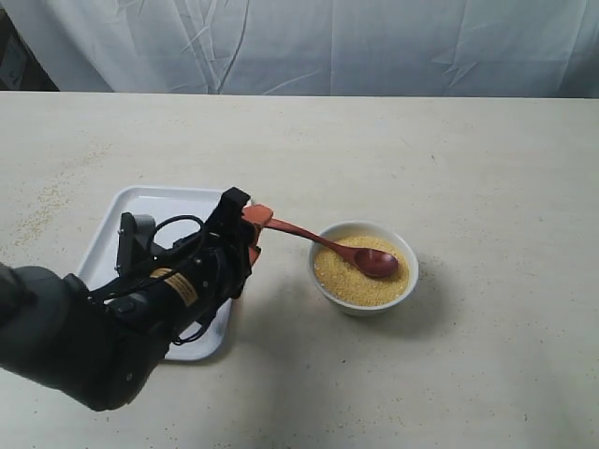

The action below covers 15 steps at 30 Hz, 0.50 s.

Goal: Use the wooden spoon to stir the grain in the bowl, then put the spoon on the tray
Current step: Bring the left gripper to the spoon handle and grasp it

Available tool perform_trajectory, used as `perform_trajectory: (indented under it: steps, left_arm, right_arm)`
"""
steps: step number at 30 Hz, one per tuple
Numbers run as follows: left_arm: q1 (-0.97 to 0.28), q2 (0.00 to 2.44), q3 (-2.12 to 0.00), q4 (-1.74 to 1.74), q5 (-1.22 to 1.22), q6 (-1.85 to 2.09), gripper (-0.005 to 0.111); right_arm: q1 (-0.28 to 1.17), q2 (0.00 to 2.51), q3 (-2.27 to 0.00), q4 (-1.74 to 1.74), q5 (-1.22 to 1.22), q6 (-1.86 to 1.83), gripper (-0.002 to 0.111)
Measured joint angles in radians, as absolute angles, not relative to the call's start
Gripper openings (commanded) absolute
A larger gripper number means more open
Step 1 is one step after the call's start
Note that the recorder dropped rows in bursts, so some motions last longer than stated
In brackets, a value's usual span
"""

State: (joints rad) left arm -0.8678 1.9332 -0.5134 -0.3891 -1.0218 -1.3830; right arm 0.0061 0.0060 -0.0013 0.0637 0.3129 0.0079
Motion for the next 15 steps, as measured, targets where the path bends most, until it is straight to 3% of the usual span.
perform_trajectory:
  steps: [10, 15]
  left_arm:
    - [-0.800, 2.058, -0.650, -0.236, -1.041, -1.466, 0.050]
    - [-0.800, 2.063, -0.656, -0.230, -1.042, -1.468, 0.007]
  right_arm:
    - [0.006, 0.006, -0.001, 0.064, 0.313, 0.008, 0.000]
    - [0.006, 0.006, -0.001, 0.064, 0.313, 0.008, 0.000]
